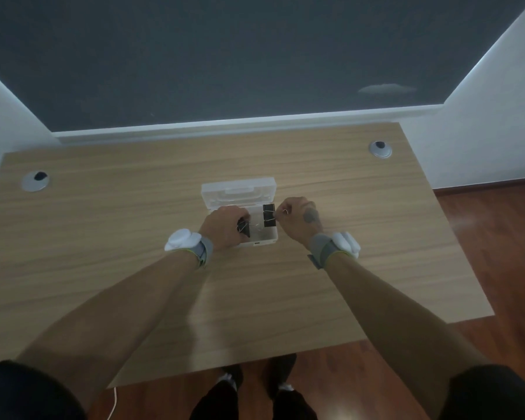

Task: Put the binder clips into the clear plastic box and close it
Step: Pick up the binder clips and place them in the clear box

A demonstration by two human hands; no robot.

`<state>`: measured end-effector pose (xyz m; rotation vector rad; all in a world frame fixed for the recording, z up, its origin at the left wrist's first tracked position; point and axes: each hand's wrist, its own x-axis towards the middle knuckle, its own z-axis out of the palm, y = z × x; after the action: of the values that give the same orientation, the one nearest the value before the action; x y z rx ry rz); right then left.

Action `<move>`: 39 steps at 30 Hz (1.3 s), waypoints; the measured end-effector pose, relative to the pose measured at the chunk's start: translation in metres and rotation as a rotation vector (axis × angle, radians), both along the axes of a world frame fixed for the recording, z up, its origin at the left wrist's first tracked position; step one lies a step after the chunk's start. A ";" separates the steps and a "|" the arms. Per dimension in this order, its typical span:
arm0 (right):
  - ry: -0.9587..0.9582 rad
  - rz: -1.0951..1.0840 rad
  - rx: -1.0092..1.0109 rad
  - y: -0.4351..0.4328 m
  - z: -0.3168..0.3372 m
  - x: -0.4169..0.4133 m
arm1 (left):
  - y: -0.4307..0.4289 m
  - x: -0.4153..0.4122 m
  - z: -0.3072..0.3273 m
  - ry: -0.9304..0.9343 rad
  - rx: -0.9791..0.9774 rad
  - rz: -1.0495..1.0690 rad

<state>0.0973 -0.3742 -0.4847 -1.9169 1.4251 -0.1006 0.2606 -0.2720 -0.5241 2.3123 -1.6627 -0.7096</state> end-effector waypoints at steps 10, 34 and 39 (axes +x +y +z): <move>0.049 0.056 -0.013 0.006 -0.005 0.022 | -0.006 0.008 0.002 -0.040 0.107 -0.100; 0.317 0.279 -0.093 0.018 -0.014 0.048 | 0.013 0.012 0.004 -0.059 0.074 -0.116; 0.353 0.283 -0.051 0.022 -0.019 0.048 | 0.015 0.016 0.007 -0.057 0.045 -0.067</move>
<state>0.1451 -0.3519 -0.5032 -2.2382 1.3602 0.3538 0.2767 -0.2569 -0.5170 2.3380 -1.7735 -0.7080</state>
